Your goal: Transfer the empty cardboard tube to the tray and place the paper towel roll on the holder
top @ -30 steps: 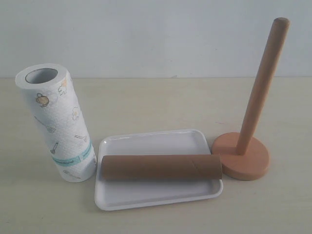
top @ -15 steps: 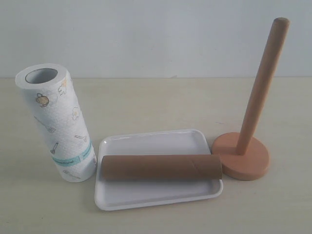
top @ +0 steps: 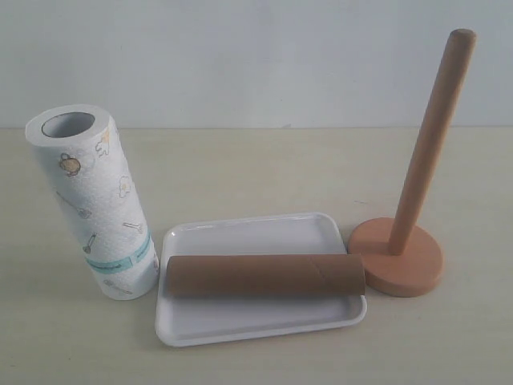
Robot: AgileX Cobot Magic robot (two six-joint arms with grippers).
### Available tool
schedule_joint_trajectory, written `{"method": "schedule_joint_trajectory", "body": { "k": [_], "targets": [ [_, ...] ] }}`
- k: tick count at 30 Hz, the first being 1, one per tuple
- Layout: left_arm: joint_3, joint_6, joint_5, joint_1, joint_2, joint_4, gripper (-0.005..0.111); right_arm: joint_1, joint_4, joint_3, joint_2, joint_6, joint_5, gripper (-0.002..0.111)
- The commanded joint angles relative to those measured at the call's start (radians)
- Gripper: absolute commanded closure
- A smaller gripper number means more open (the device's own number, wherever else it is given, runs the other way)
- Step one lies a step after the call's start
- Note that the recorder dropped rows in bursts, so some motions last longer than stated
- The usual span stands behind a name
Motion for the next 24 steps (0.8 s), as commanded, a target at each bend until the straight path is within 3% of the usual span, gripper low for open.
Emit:
{"method": "schedule_joint_trajectory", "body": {
  "k": [1,4,7,15,17,22,24],
  "targets": [
    [0.089,-0.021,-0.199,0.004,0.132,0.091,0.103,-0.002,-0.003,-0.001,-0.005,0.004,-0.011,0.107],
    [0.113,-0.01,-0.283,0.004,0.206,0.141,0.103,-0.002,-0.003,-0.001,-0.005,0.004,-0.011,0.107],
    [0.113,0.012,-0.244,0.004,0.264,0.232,0.103,-0.002,-0.003,-0.001,-0.005,0.004,-0.011,0.107],
    [0.113,0.029,-0.298,0.004,0.373,0.175,0.101,-0.002,-0.003,-0.001,-0.005,0.004,-0.011,0.107],
    [0.113,0.026,-0.298,0.004,0.376,0.175,0.088,-0.002,-0.003,-0.001,-0.005,0.004,-0.011,0.107],
    [0.113,0.025,-0.341,0.004,0.376,0.171,0.024,-0.002,-0.003,-0.001,-0.005,0.004,-0.011,0.107],
    [0.113,0.025,-0.339,0.004,0.376,0.183,0.015,-0.002,-0.003,-0.001,-0.005,0.004,-0.011,0.107]
  ]
}}
